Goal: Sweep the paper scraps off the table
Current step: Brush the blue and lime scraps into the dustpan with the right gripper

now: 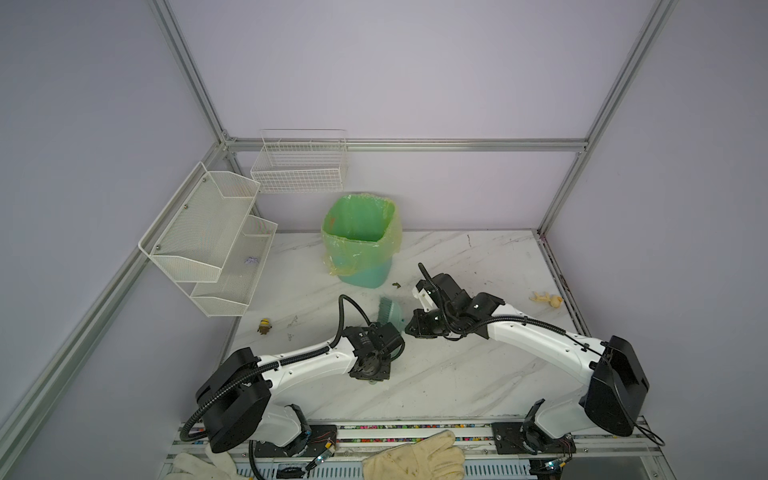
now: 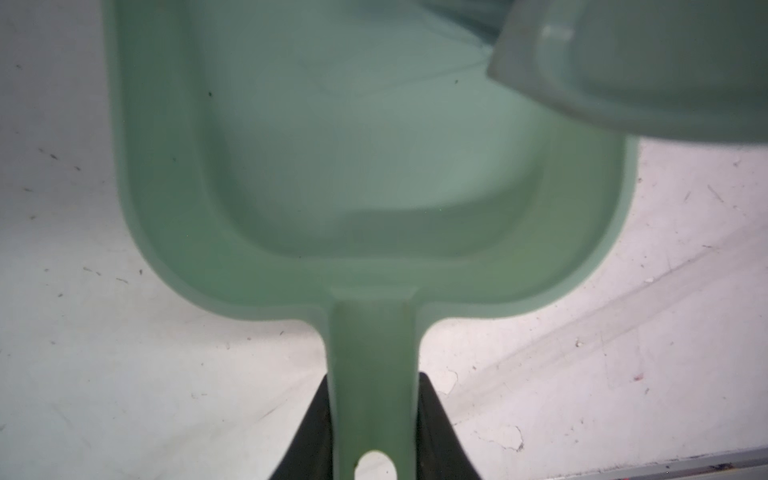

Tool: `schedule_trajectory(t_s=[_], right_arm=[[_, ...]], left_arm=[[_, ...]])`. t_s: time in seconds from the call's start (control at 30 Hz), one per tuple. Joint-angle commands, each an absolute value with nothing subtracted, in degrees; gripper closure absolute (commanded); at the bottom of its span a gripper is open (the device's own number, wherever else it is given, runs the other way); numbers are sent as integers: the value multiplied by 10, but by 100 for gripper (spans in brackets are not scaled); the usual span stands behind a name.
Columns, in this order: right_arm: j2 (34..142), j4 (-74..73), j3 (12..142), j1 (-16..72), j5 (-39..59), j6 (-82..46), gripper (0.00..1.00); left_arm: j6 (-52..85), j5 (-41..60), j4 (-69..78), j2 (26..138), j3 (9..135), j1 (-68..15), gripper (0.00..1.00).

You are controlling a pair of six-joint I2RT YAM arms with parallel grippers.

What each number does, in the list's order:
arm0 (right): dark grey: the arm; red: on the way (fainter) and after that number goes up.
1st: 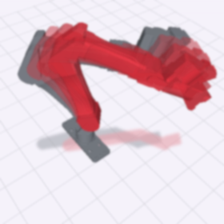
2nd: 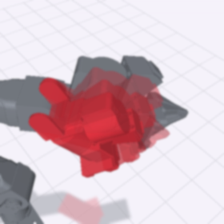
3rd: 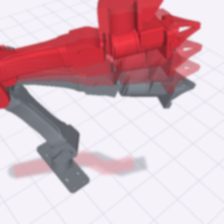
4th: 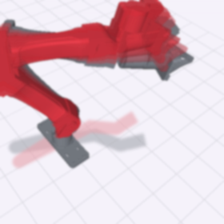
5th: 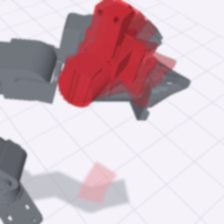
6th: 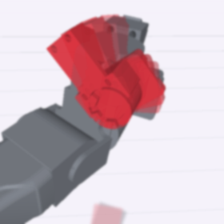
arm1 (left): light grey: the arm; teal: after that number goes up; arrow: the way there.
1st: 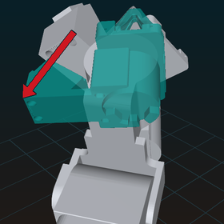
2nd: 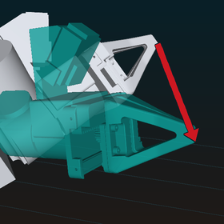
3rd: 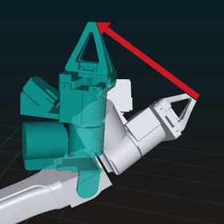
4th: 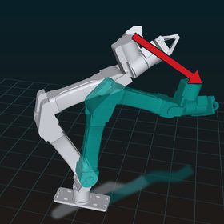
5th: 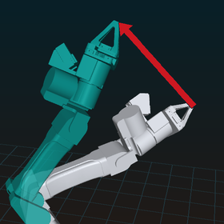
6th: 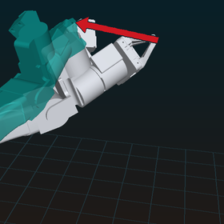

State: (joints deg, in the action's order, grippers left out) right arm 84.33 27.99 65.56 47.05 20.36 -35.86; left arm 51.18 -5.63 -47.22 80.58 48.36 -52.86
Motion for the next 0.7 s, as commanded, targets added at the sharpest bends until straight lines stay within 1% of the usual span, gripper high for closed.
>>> schedule_trajectory(t_s=[0.0, 0.2, 0.37, 0.6, 0.67], right_arm=[[841, 286, 683, 468, 176, -366, 100], [850, 283, 698, 408, 143, -352, 100], [864, 289, 702, 382, 78, -331, 100], [909, 260, 682, 385, 122, -314, 100], [916, 257, 678, 389, 128, -315, 100]], left_arm=[[496, -61, -476, 805, 490, -524, 100], [499, -61, -477, 804, 487, -524, 100], [502, -61, -477, 805, 486, -524, 100], [496, -61, -477, 804, 495, -523, 100], [495, -61, -478, 825, 497, -523, 100]])
